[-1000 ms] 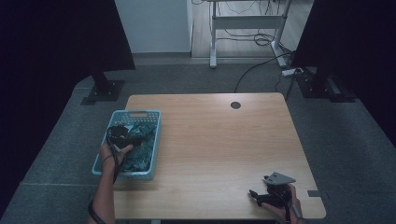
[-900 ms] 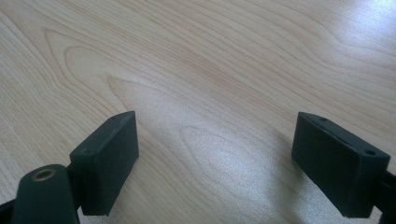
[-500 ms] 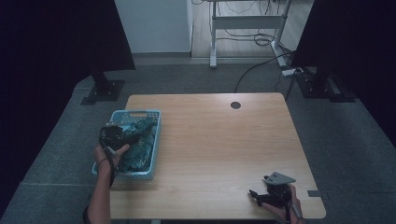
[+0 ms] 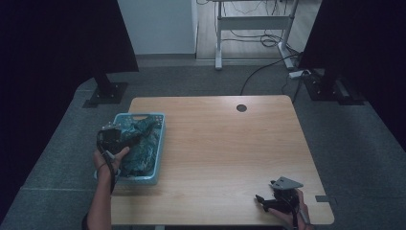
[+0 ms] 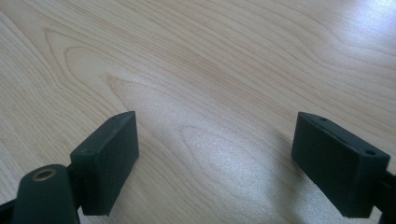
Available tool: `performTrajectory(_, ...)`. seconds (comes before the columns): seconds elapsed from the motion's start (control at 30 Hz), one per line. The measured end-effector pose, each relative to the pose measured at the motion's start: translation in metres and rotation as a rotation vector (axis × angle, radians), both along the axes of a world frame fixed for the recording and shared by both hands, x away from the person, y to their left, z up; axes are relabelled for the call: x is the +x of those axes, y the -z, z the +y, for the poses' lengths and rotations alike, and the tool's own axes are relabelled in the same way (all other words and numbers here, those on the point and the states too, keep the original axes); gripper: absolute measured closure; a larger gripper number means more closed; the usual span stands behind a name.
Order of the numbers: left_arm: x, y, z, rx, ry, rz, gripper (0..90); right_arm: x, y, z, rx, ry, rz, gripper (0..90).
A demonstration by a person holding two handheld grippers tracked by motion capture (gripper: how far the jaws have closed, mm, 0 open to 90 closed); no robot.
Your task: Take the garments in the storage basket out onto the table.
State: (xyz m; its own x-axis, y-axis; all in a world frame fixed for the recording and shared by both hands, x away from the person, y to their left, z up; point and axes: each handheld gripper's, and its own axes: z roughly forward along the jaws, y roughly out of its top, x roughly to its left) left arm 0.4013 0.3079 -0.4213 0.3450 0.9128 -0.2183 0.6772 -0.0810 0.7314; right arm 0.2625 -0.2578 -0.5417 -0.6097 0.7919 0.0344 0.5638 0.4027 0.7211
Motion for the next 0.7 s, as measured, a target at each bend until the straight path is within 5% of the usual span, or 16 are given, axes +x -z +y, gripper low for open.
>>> performTrajectory(0.7, -0.012, -0.035, 0.001, -0.023, -0.010, -0.085, 77.7, 0.000, 0.000, 0.000, 0.001, 0.000, 0.000, 15.0)
